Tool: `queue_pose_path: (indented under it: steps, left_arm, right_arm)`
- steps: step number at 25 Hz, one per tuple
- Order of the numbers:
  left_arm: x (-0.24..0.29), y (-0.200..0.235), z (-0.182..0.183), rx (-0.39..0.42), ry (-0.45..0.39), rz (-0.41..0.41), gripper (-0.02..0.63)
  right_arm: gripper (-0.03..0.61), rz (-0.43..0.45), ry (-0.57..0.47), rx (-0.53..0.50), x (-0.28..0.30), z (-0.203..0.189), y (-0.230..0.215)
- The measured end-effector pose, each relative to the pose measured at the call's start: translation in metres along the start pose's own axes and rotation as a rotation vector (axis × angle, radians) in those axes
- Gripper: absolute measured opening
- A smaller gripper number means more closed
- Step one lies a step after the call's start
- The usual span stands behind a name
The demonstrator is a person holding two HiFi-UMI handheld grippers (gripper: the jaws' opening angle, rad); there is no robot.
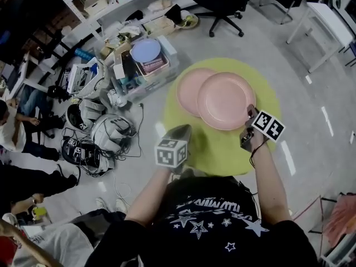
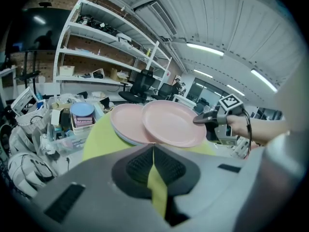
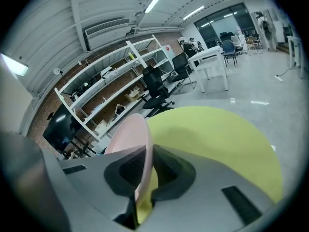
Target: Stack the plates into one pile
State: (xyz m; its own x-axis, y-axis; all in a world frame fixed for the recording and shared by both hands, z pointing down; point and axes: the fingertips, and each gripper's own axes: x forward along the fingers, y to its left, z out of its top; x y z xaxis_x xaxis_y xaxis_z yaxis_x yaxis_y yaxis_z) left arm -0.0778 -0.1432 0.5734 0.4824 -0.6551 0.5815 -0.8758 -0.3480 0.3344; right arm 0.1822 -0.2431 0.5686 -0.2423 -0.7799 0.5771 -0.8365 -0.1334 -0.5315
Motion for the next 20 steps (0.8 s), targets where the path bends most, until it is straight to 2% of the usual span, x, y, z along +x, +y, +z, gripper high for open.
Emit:
queue_pose_path:
  steps: [11,20]
  left_arm:
    - [-0.01,0.027,-0.008,-0.039,0.003,0.023,0.02]
    - [-0.01,0.038,-0.009,-0.048,-0.002,0.036,0.02]
  right_arm:
    - [0.031,-0.018,0.051,0.098,0.032,-0.025,0.014]
    - [0.031,-0.011,0.073,0.083,0.056,-0.035,0.028]
